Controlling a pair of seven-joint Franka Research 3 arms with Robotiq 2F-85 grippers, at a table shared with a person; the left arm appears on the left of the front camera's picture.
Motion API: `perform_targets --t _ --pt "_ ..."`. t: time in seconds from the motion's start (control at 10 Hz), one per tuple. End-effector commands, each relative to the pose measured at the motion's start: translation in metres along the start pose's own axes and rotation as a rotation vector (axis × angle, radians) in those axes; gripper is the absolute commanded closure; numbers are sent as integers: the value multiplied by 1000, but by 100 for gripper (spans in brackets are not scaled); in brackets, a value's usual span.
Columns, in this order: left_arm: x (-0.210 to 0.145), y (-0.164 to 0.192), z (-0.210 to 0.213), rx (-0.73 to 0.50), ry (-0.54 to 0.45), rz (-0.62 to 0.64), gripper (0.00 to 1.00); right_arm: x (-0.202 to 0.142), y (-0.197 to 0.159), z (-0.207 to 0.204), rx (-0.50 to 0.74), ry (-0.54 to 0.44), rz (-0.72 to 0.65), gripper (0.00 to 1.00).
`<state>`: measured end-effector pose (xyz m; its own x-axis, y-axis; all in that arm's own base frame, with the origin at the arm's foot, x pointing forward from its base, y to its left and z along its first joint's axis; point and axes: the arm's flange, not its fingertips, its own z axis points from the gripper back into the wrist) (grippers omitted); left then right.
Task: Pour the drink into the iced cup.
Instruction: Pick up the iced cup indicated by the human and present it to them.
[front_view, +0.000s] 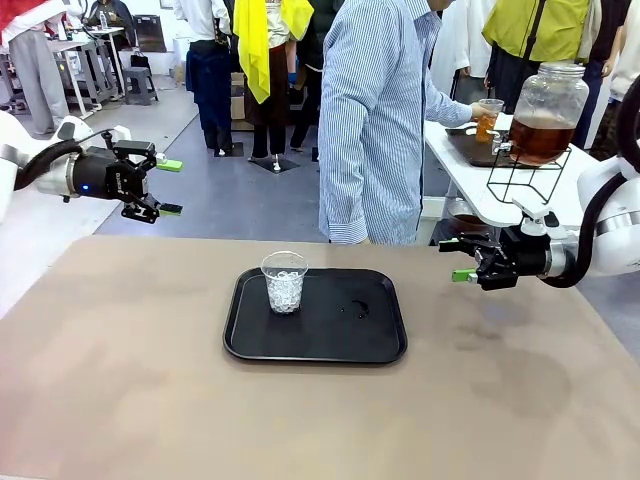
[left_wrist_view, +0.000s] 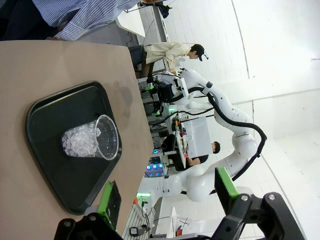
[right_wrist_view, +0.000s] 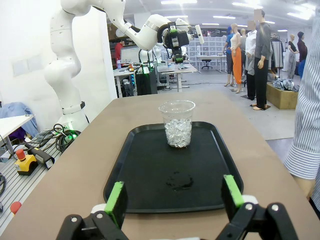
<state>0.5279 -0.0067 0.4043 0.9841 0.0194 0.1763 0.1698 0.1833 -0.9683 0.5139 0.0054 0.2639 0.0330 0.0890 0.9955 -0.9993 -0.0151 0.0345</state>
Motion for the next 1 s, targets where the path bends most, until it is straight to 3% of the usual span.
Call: perform_targets --t 0.0,0.9 --pt "-1 -1 0 2 -3 -7 0 3 -1 -1 5 -4 6 0" --pt "-1 -1 0 2 -3 -7 0 3 -1 -1 5 -4 6 0"
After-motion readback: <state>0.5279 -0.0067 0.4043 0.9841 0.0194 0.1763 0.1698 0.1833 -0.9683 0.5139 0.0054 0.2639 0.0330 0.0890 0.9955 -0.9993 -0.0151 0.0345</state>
